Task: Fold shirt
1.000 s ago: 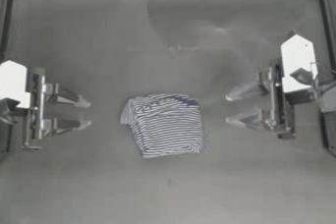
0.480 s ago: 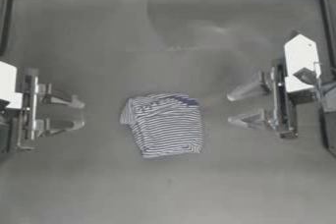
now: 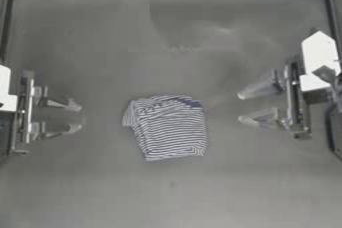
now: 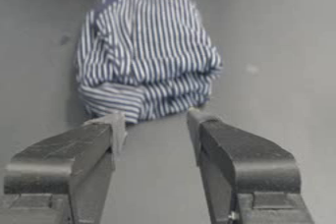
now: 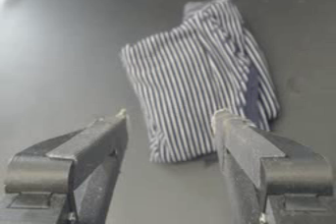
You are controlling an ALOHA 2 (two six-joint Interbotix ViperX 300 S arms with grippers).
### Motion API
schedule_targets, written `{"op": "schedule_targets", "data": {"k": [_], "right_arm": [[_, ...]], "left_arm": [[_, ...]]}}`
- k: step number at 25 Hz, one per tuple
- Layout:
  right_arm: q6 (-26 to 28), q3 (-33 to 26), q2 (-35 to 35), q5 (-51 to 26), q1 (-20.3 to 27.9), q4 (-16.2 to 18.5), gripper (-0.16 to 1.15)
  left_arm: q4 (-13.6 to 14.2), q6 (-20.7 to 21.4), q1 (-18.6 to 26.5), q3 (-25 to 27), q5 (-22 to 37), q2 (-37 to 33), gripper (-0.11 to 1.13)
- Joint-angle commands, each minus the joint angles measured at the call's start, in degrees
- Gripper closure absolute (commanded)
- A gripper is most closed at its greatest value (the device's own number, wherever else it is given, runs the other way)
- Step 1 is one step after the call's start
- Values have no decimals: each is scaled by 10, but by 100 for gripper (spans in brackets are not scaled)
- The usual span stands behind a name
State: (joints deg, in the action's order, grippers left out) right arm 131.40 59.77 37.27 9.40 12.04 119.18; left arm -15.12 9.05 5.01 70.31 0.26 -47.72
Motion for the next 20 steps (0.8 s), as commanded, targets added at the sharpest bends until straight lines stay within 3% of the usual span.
{"op": "schedule_targets", "data": {"k": [1, 20], "right_arm": [[-1, 1, 17, -1, 3, -5, 11], [-13, 3, 30, 18, 21, -11, 11]], "left_arm": [[0, 0, 4, 3, -2, -21, 21], [-3, 0, 4, 25, 9, -77, 21]]}}
